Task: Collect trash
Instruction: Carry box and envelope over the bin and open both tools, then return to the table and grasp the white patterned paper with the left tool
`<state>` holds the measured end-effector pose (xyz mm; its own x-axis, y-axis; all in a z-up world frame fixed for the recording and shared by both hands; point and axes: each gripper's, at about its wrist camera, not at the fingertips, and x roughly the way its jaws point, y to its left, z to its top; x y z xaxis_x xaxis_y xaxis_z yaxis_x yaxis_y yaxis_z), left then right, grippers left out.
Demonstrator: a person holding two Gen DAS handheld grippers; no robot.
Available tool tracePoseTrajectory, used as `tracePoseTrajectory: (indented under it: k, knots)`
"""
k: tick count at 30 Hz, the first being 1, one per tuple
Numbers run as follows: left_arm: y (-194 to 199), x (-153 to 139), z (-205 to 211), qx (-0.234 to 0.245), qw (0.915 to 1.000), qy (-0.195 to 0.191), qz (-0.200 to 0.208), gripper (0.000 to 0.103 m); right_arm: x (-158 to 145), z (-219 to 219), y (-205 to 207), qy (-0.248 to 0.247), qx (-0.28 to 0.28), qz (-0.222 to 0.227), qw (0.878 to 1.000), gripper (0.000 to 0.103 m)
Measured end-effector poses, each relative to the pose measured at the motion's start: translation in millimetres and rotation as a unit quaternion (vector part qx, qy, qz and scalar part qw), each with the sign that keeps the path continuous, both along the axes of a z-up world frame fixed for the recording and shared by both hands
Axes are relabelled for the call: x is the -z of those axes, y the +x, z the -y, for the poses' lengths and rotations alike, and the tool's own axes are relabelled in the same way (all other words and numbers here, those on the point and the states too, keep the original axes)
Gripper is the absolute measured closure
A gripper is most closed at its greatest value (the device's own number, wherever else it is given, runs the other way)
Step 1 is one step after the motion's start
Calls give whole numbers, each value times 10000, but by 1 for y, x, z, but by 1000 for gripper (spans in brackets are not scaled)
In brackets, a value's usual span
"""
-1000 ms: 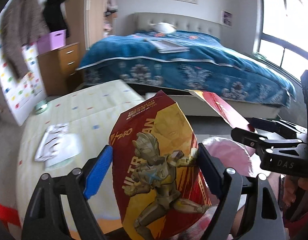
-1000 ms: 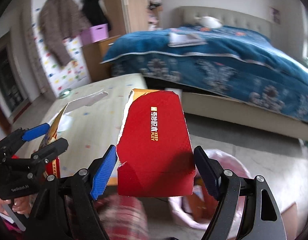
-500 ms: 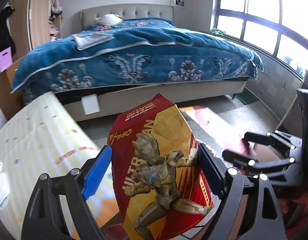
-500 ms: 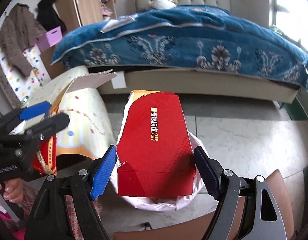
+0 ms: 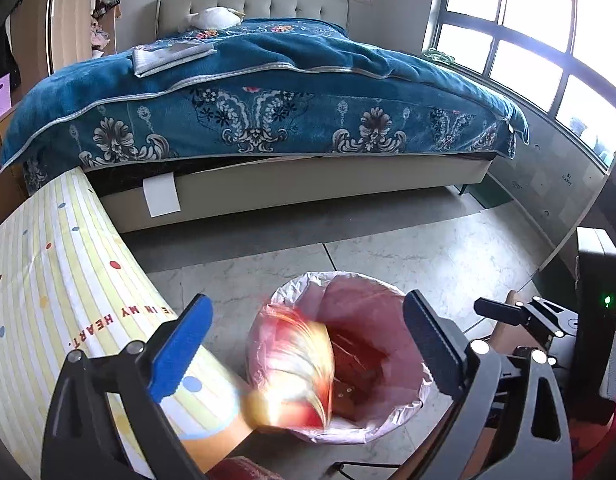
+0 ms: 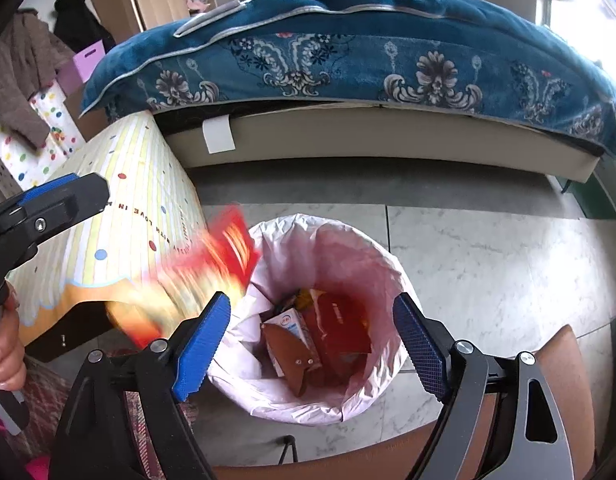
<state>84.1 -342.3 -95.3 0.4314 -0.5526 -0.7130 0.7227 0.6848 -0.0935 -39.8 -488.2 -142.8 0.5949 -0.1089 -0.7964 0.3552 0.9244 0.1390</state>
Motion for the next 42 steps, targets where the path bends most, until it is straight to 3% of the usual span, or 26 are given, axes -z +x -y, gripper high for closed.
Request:
tracePoseTrajectory:
  k: [11, 19, 23, 29, 42]
  knots:
    - [-4, -15, -41, -387, 9990, -31, 209, 10, -21, -14, -3, -3, 153, 281, 9995, 21]
    - [-17, -26, -113, -1030, 9932, 76, 541, 10, -46, -56, 5, -24, -384, 585, 9975, 27]
    - [-22, -31, -156, -1437, 9875, 128, 640, 10, -58, -89, 17, -90, -822, 656, 9944, 37]
    - [-28, -38, -223, -2104, 9743, 230, 771, 10, -73, -156, 46, -122, -1758, 715, 9818, 54]
    - [-1, -34, -356, -3510, 9337, 432, 565, 9, -82, -282, 120, -197, -2763, 681, 9585, 53]
